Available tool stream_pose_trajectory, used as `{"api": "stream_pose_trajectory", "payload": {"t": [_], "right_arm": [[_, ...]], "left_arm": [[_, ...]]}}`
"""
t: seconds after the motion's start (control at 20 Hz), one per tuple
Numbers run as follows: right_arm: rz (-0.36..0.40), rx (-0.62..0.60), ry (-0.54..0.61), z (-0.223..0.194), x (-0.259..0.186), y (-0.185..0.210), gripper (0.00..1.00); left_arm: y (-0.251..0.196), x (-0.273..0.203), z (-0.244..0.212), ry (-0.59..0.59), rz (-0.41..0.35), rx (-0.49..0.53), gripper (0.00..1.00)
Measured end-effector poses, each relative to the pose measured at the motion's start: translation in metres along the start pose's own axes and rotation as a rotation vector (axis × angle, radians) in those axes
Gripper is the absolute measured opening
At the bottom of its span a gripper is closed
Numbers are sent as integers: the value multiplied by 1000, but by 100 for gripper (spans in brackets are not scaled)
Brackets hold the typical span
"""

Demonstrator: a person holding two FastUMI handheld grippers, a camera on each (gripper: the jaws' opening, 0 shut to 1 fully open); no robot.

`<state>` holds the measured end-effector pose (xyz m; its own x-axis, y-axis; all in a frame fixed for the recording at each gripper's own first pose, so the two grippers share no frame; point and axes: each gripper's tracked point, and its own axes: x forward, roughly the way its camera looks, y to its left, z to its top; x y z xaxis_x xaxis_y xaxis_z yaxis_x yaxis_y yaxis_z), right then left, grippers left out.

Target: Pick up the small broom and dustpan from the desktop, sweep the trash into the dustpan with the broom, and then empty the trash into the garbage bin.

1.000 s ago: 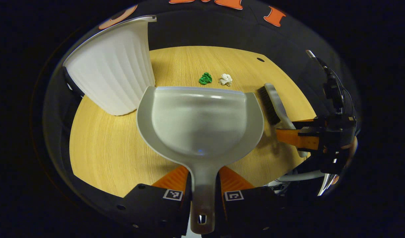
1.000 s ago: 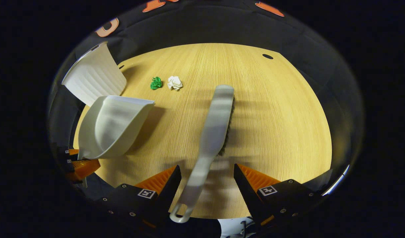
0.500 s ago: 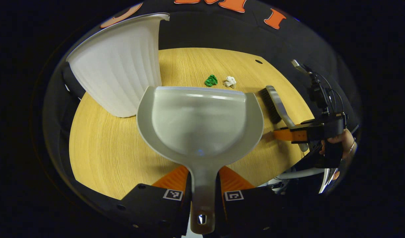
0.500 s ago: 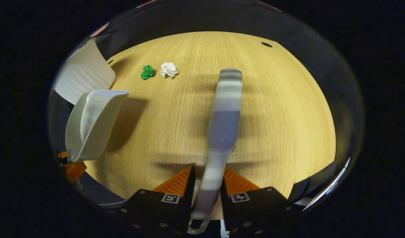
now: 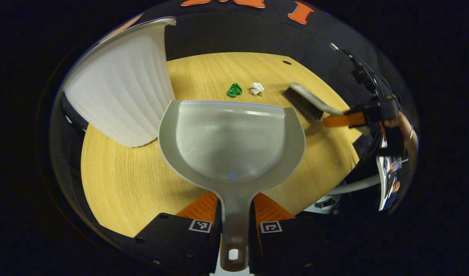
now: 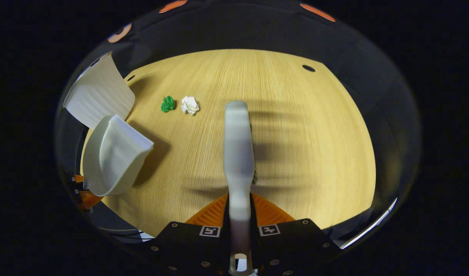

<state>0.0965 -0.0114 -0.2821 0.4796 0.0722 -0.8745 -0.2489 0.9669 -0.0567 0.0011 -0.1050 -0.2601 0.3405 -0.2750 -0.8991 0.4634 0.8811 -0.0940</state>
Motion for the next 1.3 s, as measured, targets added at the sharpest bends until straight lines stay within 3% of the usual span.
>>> {"api": "stream_pose_trajectory", "payload": {"t": [0.3,0.55,0.75,1.1,1.3], "right_arm": [[47,-195,-82,85,32,1,22],[179,-356,-147,128,67,40,22],[285,-436,-147,117,68,62,22],[470,-547,-88,78,26,100,21],[519,-606,-66,52,9,116,21]], "left_arm": [[6,21,10,52,-50,122,31],[6,30,12,74,-122,91,31],[10,39,7,86,-144,120,31],[17,48,13,92,-127,171,31],[14,47,12,77,-121,174,31]]}}
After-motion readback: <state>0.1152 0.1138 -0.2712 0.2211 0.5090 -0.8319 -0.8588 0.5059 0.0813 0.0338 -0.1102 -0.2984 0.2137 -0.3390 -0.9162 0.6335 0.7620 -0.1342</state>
